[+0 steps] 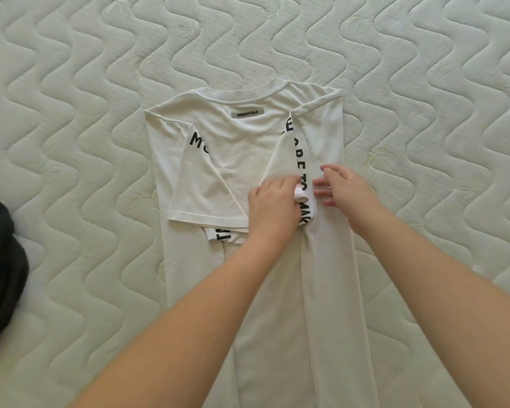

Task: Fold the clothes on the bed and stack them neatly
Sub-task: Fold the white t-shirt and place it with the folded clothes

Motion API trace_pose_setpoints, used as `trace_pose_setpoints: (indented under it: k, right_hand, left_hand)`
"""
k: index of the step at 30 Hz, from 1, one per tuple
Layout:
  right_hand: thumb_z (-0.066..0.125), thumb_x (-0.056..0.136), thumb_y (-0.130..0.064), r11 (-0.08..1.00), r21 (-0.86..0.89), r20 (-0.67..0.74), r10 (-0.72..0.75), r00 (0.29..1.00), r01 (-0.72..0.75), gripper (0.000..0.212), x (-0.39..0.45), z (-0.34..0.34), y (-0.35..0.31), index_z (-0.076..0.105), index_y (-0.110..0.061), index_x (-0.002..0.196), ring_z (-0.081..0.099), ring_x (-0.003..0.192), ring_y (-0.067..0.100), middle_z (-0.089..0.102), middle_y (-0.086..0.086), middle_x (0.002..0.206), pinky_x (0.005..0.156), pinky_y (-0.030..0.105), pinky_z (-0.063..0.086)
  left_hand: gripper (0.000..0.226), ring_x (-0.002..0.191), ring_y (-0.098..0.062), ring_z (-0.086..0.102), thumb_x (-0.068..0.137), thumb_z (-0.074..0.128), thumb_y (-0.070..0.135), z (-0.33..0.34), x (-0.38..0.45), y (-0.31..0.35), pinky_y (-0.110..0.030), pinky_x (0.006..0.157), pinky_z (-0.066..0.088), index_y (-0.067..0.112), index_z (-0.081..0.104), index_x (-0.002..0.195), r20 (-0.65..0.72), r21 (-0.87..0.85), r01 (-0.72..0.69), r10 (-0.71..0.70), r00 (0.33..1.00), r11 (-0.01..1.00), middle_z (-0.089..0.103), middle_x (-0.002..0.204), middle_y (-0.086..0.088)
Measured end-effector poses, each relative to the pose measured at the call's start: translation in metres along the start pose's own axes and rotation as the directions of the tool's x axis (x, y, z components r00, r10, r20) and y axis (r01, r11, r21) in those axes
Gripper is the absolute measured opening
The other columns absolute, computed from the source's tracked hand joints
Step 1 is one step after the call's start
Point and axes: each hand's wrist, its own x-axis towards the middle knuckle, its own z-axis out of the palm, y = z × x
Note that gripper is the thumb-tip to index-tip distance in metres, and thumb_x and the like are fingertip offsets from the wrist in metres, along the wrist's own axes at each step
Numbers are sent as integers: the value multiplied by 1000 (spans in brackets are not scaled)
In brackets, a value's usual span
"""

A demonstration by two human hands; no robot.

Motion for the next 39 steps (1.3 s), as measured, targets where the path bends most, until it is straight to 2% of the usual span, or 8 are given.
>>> trace_pose_setpoints:
  k: [6,12,16,20,27,32,36,39]
  right_hand:
    - [62,91,-44,976,-216,-31,-11,999,4,45,1,22,1,59,-12,122,67,96,21,69,5,111,93,40,52]
    - [64,89,-38,864,-503,25,26,999,-10,21,-6,45,-17,66,-18,85,62,85,21,63,-3,79,70,30,45]
    - [63,94,-28,997,-12,123,81,989,-80,19,-13,40,-34,68,-10,92,69,76,18,71,6,89,68,31,59]
    - [63,96,-23,921,358,228,75,971,-156,17,-15,34,-50,62,-7,90,71,67,14,72,3,70,59,21,55]
    - [63,95,-27,903,414,227,14,974,-110,17,-16,23,-50,60,-10,96,69,74,16,70,4,77,66,25,57]
    - [63,96,-24,881,451,221,42,974,-140,13,-16,19,-43,63,-10,95,67,75,17,68,6,83,70,27,57]
    - [61,96,-18,822,533,276,55,960,-200,11,-21,22,-41,63,-8,100,69,74,16,69,6,84,68,28,58]
    - [62,95,-20,839,506,307,41,951,-200,12,-23,22,-40,62,-9,97,71,73,16,70,5,82,66,26,58]
  left_hand:
    - [42,115,-26,51,84,69,29,11,-25,-29,-38,94,34,20,60,124,-253,-104,169,-190,949,980,57,123,-2]
    - [69,117,-26,47,77,70,52,23,-23,-32,-38,94,31,18,45,132,-145,-131,403,-419,896,906,51,126,-2]
    - [83,124,-26,43,75,72,52,30,-21,-18,-38,100,25,21,34,142,-170,-191,445,-476,863,875,48,136,-1]
    - [74,114,-24,52,81,73,40,26,-13,-11,-40,94,34,21,34,141,-182,-274,422,-478,859,864,56,127,-1]
    - [47,87,-26,61,87,47,6,15,-24,-15,-32,67,41,22,41,131,-185,-488,352,-488,853,799,58,110,2]
    - [52,97,-25,57,82,46,-5,25,-45,-15,-24,72,40,16,38,130,-213,-553,252,-428,879,794,46,122,-2]
    - [50,100,-25,52,84,67,6,33,-58,-14,-32,81,45,24,33,117,-293,-444,116,-266,918,889,42,120,-10]
    - [46,92,-25,59,90,66,26,29,-52,-13,-35,75,45,27,32,121,-205,-477,244,-377,903,845,53,104,0]
